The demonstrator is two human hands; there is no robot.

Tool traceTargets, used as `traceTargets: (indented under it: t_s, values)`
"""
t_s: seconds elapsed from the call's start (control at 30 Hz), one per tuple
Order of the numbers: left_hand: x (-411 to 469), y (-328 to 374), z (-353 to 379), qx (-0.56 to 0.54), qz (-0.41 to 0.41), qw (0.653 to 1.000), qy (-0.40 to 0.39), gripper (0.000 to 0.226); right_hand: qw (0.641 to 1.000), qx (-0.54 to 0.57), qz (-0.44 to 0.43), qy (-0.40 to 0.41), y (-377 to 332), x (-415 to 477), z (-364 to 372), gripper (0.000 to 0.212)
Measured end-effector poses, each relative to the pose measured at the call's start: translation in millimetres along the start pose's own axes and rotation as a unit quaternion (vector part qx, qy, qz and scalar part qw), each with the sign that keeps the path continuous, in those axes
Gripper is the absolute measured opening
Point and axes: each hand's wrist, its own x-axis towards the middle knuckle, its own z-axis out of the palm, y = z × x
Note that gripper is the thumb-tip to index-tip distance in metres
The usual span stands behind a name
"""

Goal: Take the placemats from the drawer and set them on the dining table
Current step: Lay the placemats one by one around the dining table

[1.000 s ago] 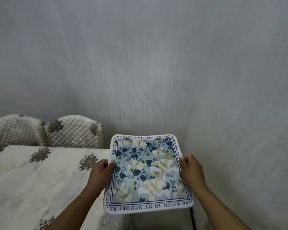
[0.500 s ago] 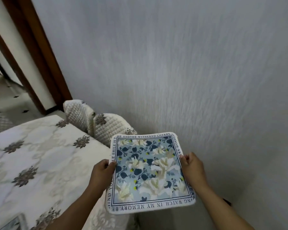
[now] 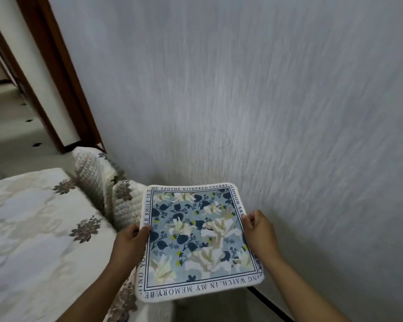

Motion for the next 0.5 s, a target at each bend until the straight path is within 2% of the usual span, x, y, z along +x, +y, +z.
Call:
traceTargets:
  t_s: [0.13,0.27,0.4,0.5]
  values:
    - [38.8,5.0,-0.6,-0.004,-0.025,0.998,0.062,0.026,0.997,0.0,-0.038,-0.07,-19.8,78.0,43.8,0.029]
    - [62.2,-0.3,-10.5,-0.028,-0.081,0.983,0.163,0.024,0.979,0.0,-0.101,-0.178,-54.9,145.9,100.6,0.028]
    - [55.1,-7.9,-20.6,-0.061,-0.139,0.947,0.284,0.035,0.938,-0.007,-0.184,-0.294,-104.1,194.0,164.2,0.029]
    - [34.8,-17.9,-33.7,-0.07,-0.174,0.912,0.366,0.038,0.885,-0.054,-0.284,-0.365,-148.4,202.6,220.9,0.029]
